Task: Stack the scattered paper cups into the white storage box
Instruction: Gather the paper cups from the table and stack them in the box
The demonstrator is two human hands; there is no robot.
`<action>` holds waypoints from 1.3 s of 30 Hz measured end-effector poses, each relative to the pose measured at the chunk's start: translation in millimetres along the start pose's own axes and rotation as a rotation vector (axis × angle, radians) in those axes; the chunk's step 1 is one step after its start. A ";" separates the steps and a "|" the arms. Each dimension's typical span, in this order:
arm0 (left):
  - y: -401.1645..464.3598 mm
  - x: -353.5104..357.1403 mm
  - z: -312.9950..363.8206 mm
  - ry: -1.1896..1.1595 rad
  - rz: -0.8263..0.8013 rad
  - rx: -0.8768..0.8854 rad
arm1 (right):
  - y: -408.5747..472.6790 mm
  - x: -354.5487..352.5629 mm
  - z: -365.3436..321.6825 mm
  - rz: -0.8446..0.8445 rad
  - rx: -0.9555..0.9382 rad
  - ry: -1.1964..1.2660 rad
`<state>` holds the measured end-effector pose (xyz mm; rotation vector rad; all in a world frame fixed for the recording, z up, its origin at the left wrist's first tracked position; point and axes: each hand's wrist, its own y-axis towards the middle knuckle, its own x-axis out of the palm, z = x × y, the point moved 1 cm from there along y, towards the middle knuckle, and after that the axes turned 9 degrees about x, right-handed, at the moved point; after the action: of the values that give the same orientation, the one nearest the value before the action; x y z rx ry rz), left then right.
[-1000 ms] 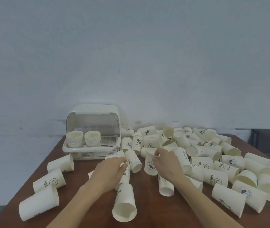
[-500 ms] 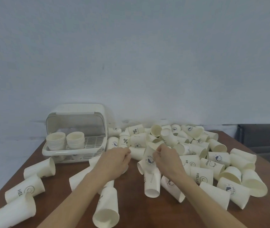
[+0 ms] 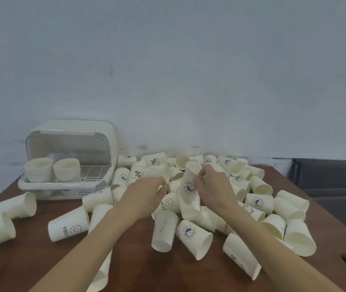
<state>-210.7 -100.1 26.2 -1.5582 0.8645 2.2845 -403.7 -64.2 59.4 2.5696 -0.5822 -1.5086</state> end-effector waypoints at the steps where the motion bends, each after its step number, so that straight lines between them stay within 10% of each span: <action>1: 1.9 1.6 3.9 -0.002 0.005 -0.007 | 0.9 -3.2 4.2 -0.001 -0.005 -0.009; 39: 175.2 125.3 147.1 0.041 -0.073 0.042 | 48.0 -71.6 185.9 -0.054 0.108 -0.074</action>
<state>-461.9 -167.7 8.4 -1.5962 0.8455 2.1770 -607.5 -62.7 38.1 2.6390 -0.6247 -1.6390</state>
